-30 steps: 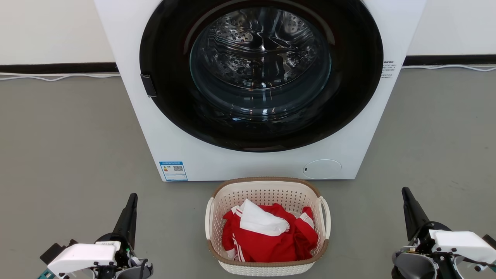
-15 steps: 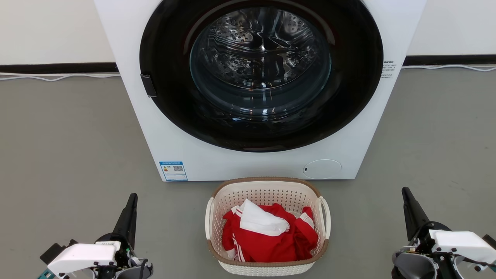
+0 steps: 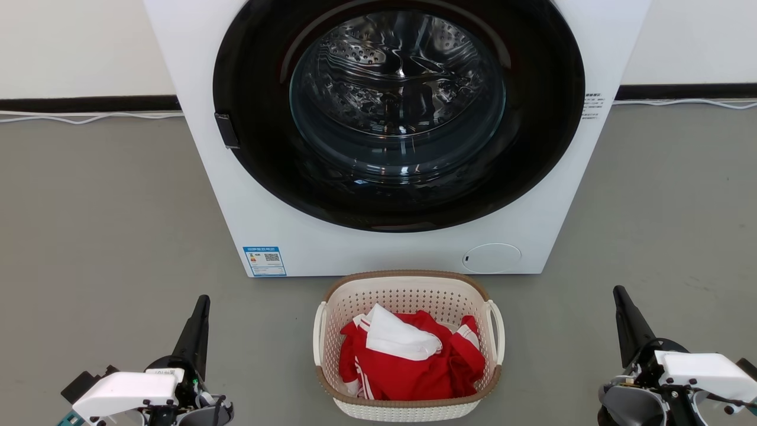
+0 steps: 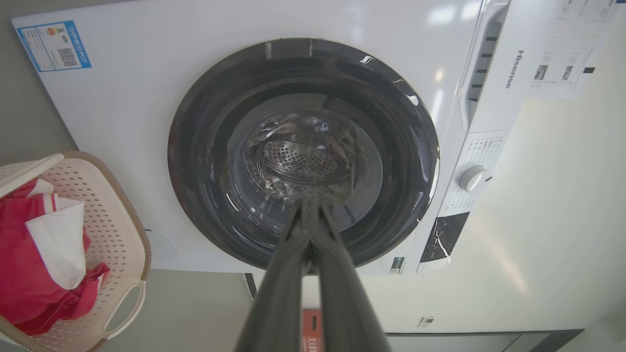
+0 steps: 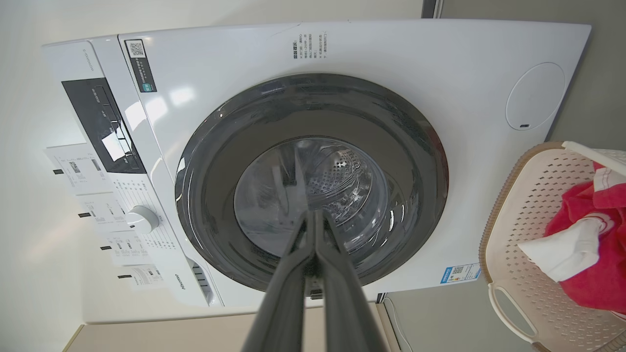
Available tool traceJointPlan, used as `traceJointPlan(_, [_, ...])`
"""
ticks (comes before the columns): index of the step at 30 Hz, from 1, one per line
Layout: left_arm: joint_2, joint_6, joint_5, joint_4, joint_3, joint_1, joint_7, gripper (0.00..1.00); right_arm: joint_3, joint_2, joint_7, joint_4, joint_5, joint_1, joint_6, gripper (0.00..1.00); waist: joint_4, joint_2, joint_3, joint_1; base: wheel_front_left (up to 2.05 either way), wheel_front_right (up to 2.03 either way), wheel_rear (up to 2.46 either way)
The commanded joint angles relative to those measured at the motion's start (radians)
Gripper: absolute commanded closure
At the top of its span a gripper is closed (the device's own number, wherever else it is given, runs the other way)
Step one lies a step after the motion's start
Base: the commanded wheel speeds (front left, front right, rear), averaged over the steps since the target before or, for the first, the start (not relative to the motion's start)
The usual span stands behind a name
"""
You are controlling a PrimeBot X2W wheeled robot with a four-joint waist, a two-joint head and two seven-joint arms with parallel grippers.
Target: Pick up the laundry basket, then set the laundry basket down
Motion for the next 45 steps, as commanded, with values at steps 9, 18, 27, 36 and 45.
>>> traceJointPlan(9, [0.014,-0.007,-0.005,-0.029,0.031,-0.035,0.006,1.0,0.019,-0.007,0.007,-0.031,0.007,-0.023,0.007,1.0,0.0,0.0,0.0,0.0,0.0,0.0,0.0])
traceJointPlan(18, [0.014,-0.007,-0.005,-0.029,0.031,-0.035,0.006,1.0,0.019,-0.007,0.007,-0.031,0.007,-0.023,0.007,1.0,0.0,0.0,0.0,0.0,0.0,0.0,0.0])
traceJointPlan(27, [-0.007,0.0,0.0,0.031,-0.001,0.013,-0.002,0.0,0.002,0.004,0.0,0.03,0.0,0.011,0.0,0.0,0.0,0.0,0.0,0.0,0.0,0.0,0.0])
traceJointPlan(36, [-0.008,0.0,0.006,0.039,-0.015,0.023,-0.025,0.0,0.009,0.002,-0.02,0.023,-0.016,0.023,0.0,0.0,0.0,0.0,0.0,0.0018,0.0,0.0,0.0])
traceJointPlan(45, [-0.007,0.0,0.06,0.042,-0.02,0.018,-0.052,0.0,0.023,-0.015,-0.05,0.008,-0.102,0.021,0.001,0.0,0.001,0.0,0.003,0.0001,0.0,0.0,0.0])
